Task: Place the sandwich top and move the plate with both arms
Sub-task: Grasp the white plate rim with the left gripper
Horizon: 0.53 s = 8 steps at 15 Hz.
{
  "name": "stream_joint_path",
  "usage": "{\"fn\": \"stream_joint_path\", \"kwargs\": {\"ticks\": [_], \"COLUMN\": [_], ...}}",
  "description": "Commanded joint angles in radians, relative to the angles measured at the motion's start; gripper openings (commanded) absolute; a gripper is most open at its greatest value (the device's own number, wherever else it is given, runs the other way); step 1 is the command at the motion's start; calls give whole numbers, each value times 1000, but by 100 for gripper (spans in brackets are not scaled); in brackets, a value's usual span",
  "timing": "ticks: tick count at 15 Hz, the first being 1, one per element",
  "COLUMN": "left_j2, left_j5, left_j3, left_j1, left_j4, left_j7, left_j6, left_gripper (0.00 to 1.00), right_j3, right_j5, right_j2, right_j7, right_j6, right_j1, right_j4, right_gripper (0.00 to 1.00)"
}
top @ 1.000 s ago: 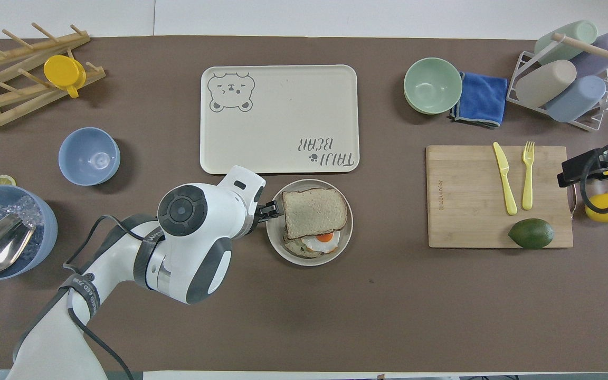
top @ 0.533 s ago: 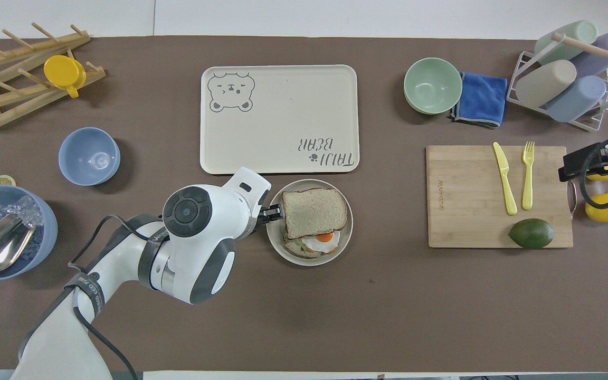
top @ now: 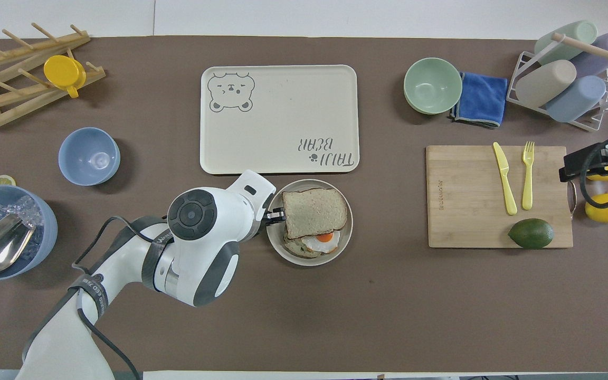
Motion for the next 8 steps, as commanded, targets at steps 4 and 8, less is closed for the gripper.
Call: {"fn": "stream_joint_path", "kwargs": {"ticks": [4, 8], "left_j2": [7, 7], "left_j5": [-14, -14], "left_j3": [14, 14], "left_j1": [-15, -15], "left_j4": [-6, -6], "left_j7": [42, 42], "left_j6": [28, 32], "left_gripper": [21, 3], "right_j3": [9, 9], "right_j5": [0, 1], "right_j2": [-19, -19], "right_j7": [14, 14], "right_j6": [4, 4], "right_j1": [-4, -4], "right_j4": [-21, -21], "right_gripper": [100, 100]}}
